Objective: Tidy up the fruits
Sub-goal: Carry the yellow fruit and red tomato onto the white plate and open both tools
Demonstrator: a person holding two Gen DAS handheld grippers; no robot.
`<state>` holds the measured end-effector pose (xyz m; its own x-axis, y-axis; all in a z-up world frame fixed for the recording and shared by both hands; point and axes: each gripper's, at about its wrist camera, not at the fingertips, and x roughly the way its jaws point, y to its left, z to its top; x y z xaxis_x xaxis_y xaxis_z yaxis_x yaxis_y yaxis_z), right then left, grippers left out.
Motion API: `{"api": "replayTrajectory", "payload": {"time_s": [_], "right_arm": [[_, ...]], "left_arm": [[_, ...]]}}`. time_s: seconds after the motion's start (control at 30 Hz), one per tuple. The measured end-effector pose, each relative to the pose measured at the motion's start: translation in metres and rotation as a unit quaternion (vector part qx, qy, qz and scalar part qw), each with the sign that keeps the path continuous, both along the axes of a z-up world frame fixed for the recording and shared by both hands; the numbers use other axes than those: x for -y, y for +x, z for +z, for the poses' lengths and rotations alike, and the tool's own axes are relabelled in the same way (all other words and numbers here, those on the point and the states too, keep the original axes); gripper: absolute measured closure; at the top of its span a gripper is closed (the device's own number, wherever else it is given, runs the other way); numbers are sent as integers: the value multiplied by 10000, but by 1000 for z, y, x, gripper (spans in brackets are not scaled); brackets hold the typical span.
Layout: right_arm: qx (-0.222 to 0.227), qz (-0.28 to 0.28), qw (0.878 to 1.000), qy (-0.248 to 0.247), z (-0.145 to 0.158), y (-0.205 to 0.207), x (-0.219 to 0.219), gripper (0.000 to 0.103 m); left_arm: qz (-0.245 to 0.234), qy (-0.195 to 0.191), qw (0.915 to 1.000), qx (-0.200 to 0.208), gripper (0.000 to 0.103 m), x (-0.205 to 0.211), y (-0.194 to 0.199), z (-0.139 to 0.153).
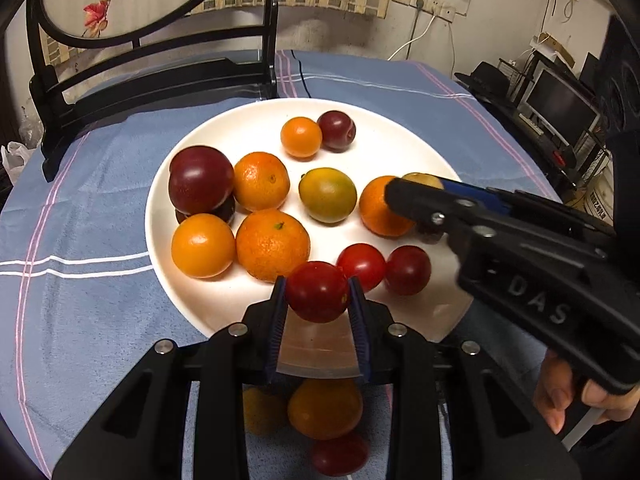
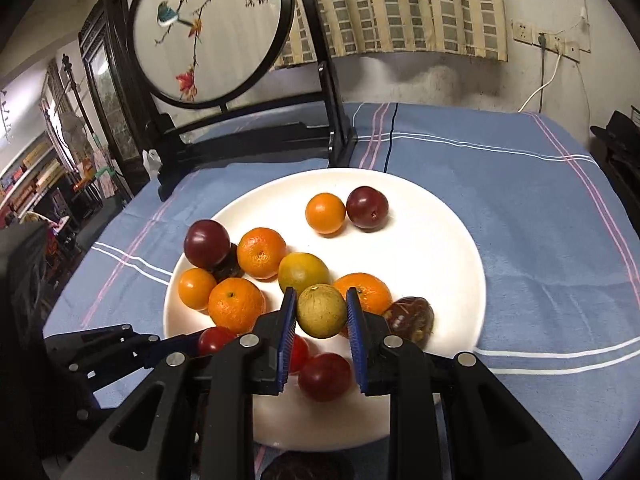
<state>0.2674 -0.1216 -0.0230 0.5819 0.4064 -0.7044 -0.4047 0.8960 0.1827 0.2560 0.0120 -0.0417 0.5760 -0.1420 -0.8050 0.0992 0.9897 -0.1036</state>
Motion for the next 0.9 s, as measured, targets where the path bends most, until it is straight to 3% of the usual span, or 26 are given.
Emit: {"api": "replayTrajectory", "payload": {"time_s": [0.03, 0.1, 0.17, 0.3, 0.67, 0.9], "right_arm": [[5, 43, 10000, -4, -2, 1, -4, 68], [-10, 35, 10000, 56, -3, 3, -5, 45], [80, -94, 9998, 135, 0, 0, -2, 44], [165, -98, 9997, 141, 5, -7, 4, 44], [100, -37, 9994, 339, 19, -49, 23, 44], [135, 220, 9997, 34, 13, -106, 31, 44]], "left_arm": [[23, 10, 10000, -32, 73, 0, 2, -2], [-33, -165, 9999, -39, 60, -1, 4, -2], [-4, -231, 9997, -16, 22, -2, 3, 2], [88, -120, 9991, 388, 21, -6, -10, 19], [562, -75, 9972, 479, 14, -36, -50, 33], [780, -34, 9960, 441, 14, -55, -92, 16]]}}
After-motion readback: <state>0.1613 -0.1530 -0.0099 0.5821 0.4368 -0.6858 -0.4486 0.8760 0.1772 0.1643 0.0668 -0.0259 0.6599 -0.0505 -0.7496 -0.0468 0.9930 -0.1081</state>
